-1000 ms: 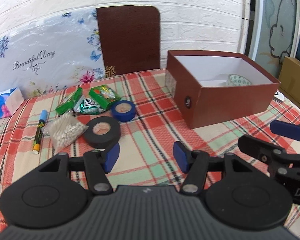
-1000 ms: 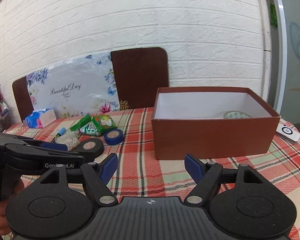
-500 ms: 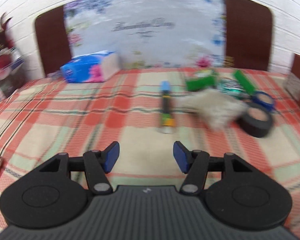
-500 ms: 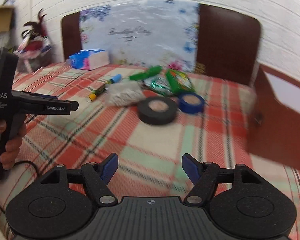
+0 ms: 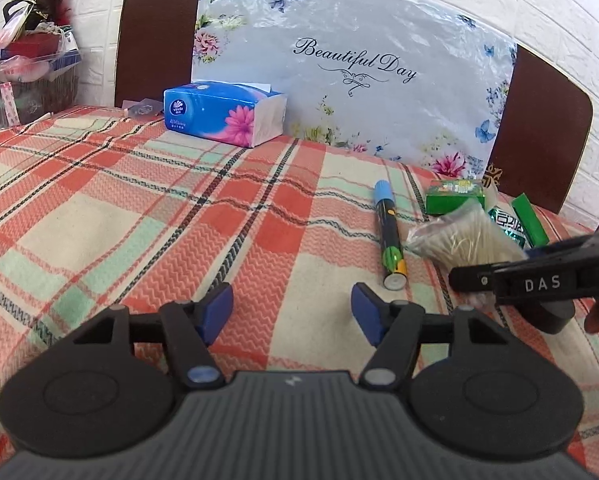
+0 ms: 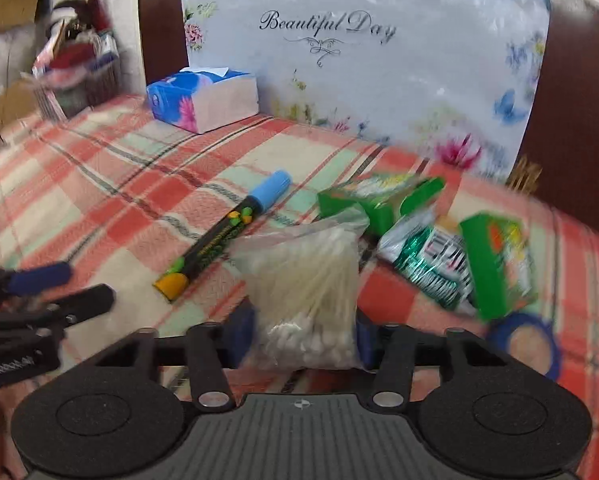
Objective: Organize objects
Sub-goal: 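Grasp the bag of cotton swabs with the left gripper, then carry the cotton swab bag into the brown box and release it, then move the left gripper back toward the blue-capped marker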
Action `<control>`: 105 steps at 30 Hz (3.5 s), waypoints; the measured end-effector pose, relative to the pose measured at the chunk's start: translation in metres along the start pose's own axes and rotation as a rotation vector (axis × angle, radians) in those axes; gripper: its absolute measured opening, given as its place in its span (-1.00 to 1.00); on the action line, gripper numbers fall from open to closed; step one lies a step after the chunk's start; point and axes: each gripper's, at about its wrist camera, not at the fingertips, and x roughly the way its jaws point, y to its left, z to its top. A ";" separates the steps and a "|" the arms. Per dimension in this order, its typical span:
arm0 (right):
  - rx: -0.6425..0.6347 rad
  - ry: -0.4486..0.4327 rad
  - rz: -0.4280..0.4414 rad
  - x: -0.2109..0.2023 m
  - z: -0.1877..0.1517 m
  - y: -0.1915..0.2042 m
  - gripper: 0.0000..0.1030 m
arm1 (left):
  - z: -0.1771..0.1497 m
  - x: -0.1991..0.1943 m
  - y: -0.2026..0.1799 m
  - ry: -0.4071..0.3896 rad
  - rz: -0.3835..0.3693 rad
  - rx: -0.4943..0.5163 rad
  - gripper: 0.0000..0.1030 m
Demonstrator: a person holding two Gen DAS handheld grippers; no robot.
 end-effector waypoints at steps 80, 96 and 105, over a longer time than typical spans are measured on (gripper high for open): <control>0.449 -0.496 -0.491 -0.261 -0.174 -0.198 0.23 | 0.059 -0.070 -0.406 0.114 -0.483 0.532 0.03; 0.414 -0.160 -0.237 -0.195 -0.210 -0.095 0.24 | 0.011 -0.071 -0.299 0.171 -0.300 0.477 0.13; 0.314 -0.111 -0.255 -0.175 -0.198 -0.068 0.30 | -0.006 -0.040 -0.245 0.217 -0.188 0.437 0.13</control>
